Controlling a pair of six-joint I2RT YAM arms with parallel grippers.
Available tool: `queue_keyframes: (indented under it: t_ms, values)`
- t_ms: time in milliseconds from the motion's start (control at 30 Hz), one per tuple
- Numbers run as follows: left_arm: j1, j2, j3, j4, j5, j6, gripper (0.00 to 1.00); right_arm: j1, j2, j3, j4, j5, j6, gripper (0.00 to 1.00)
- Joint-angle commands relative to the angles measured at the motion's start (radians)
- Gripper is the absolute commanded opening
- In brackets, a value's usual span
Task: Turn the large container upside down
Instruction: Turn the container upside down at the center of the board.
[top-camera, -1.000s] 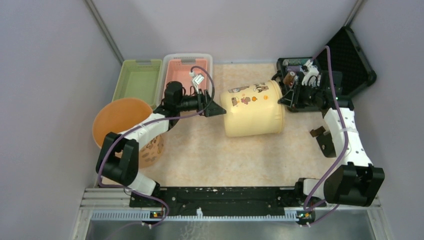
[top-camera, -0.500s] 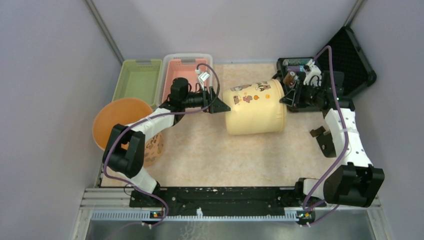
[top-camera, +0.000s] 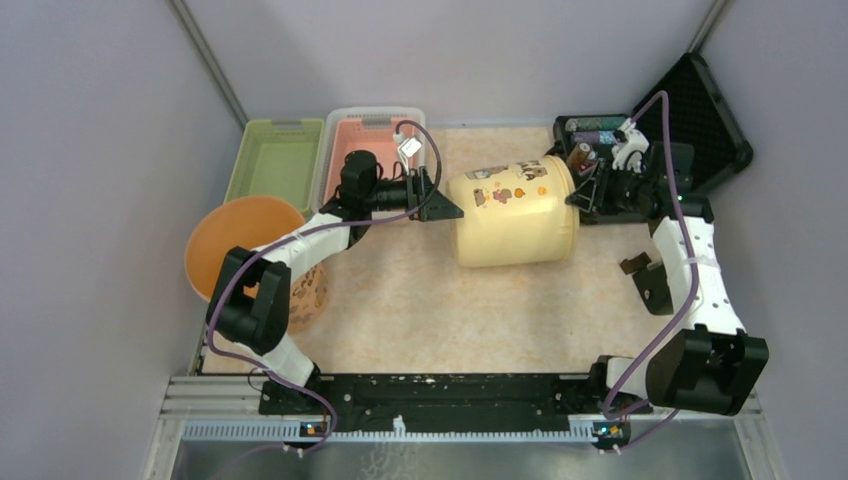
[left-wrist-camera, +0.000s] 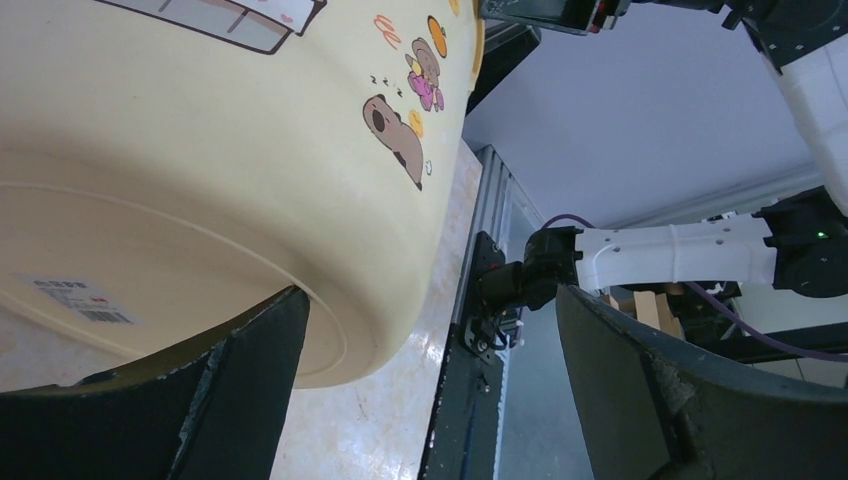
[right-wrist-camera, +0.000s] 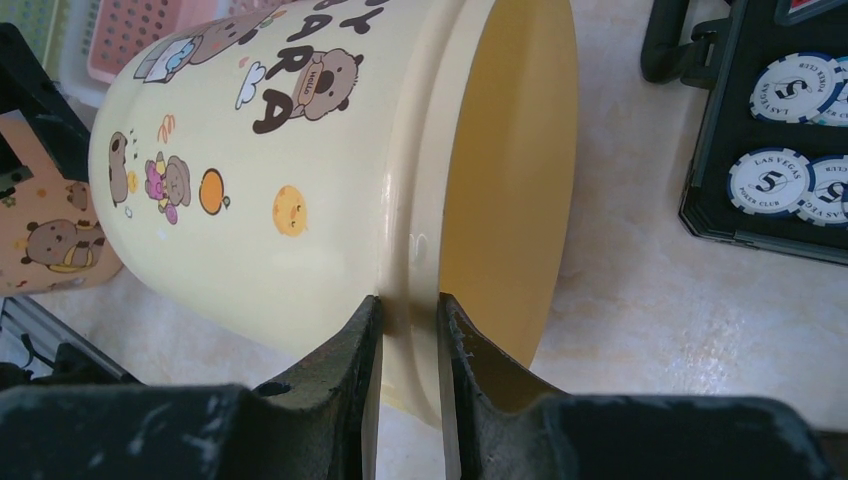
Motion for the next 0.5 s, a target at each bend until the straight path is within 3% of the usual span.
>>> queue_keyframes:
  t_ms: [0, 467]
  values:
    - [-0.056, -0.027, 0.066, 0.172, 0.111, -0.060, 0.99, 0.019, 0.017, -0.007, -0.043, -0.075, 0.018, 0.08]
    - [-0.065, -0.041, 0.088, 0.286, 0.148, -0.176, 0.99, 0.019, 0.018, -0.018, -0.043, -0.194, 0.038, 0.09]
